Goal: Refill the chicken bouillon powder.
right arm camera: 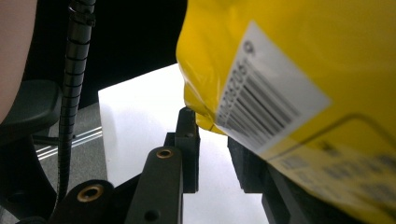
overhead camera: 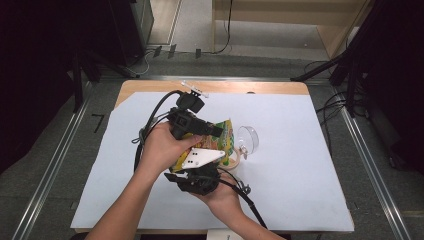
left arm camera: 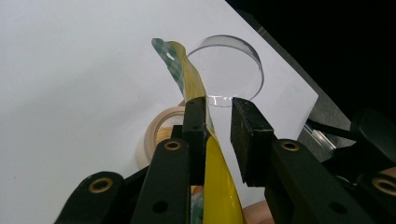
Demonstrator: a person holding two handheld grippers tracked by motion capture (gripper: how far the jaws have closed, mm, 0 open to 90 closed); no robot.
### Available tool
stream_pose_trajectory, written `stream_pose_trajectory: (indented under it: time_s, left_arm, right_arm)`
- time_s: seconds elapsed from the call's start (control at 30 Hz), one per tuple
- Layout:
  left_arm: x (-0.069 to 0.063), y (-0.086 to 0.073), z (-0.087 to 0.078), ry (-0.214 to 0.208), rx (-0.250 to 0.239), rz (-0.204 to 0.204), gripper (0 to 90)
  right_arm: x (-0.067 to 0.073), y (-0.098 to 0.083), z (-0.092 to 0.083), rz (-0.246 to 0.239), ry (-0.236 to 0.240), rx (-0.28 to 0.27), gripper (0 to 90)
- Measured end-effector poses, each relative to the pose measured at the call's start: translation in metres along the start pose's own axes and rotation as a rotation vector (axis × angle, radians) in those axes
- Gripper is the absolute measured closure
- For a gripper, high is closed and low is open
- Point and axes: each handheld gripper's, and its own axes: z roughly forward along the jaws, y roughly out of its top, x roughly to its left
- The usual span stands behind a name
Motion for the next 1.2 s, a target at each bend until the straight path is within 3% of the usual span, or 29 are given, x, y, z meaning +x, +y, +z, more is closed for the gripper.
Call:
stream_pose_trajectory:
  time_s: [0.8,1.2]
  left_arm:
    - [-0.0014,0.0002,-0.002,0.001,-0.005,0.014,76.3]
    - [0.0025,0.0004,-0.0017,-0.01,-0.007,-0.004,76.5]
  right_arm:
    - [0.0012,0.001,-0.0013,-0.004,0.001,-0.002,75.2]
    - [0.0019,0.002,-0.0018,-0.002,0.006,-0.003,74.4]
